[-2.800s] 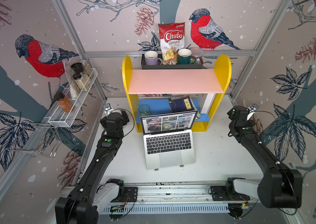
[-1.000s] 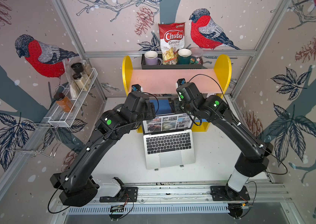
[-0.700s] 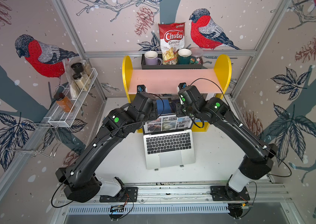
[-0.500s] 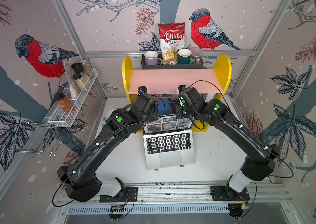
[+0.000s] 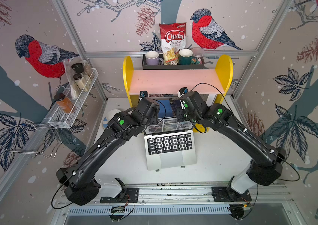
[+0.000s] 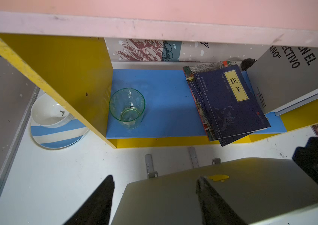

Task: Close the laptop lid and set it aside
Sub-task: Close the lid of the laptop.

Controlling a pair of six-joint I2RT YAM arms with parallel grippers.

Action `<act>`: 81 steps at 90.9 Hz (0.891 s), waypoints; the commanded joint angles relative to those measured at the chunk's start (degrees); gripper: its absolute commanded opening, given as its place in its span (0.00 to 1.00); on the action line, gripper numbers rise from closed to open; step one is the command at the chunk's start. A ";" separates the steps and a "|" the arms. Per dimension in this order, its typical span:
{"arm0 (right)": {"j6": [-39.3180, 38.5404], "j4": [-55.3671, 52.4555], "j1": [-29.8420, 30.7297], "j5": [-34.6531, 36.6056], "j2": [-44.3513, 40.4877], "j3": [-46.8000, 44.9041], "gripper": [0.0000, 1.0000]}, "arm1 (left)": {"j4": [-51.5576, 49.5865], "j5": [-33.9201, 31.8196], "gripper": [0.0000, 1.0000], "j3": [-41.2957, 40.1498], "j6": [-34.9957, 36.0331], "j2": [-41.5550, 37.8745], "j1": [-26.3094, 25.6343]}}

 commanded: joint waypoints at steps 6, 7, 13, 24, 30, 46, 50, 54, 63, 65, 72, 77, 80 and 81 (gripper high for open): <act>1.56 0.60 1.15 0.52 -1.58 -1.27 0.25 | 1.95 -0.01 0.67 -1.96 -1.11 -1.62 -0.29; 1.58 0.61 1.21 0.58 -1.66 -1.37 0.25 | 1.95 -0.02 0.67 -2.13 -1.16 -1.67 -0.25; 1.80 0.63 1.72 0.84 -2.20 -1.78 0.25 | 2.12 -0.02 0.67 -2.90 -1.45 -2.24 -0.29; 2.16 0.70 2.43 1.03 -2.91 -2.79 0.25 | 2.33 0.12 0.67 -4.22 -1.97 -3.13 -0.29; 2.35 0.65 2.65 0.96 -3.08 -3.46 0.25 | 2.54 0.41 0.67 -4.80 -2.23 -3.67 -0.29; 2.86 0.96 3.29 1.19 -3.97 -5.62 0.24 | 2.67 0.95 0.67 -5.98 -2.80 -4.62 -0.29; 3.12 1.18 3.40 1.31 -4.31 -6.16 0.24 | 2.66 1.02 0.67 -6.24 -2.96 -4.92 -0.36; 3.36 1.32 3.65 1.41 -4.71 -6.68 0.24 | 2.74 0.91 0.67 -6.39 -3.06 -5.20 -0.38; 3.97 1.65 4.27 1.75 -5.68 -7.95 0.24 | 2.68 0.82 0.67 -6.52 -3.08 -5.67 -0.38; 4.07 1.72 4.46 1.90 -5.96 -8.28 0.24 | 2.62 0.84 0.67 -6.54 -3.06 -5.78 -0.38; 4.44 1.86 5.21 2.34 -6.80 -9.39 0.24 | 2.42 0.72 0.67 -6.56 -3.12 -5.99 -0.38; 4.76 2.01 5.65 2.62 -7.38 -10.26 0.24 | 2.43 0.64 0.67 -6.68 -3.10 -6.12 -0.38; 4.94 2.03 6.01 2.85 -7.69 -10.71 0.24 | 2.42 0.54 0.67 -6.66 -3.11 -6.23 -0.43; 5.02 2.03 6.10 2.84 -7.79 -10.84 0.24 | 2.41 0.52 0.67 -6.72 -3.08 -6.30 -0.40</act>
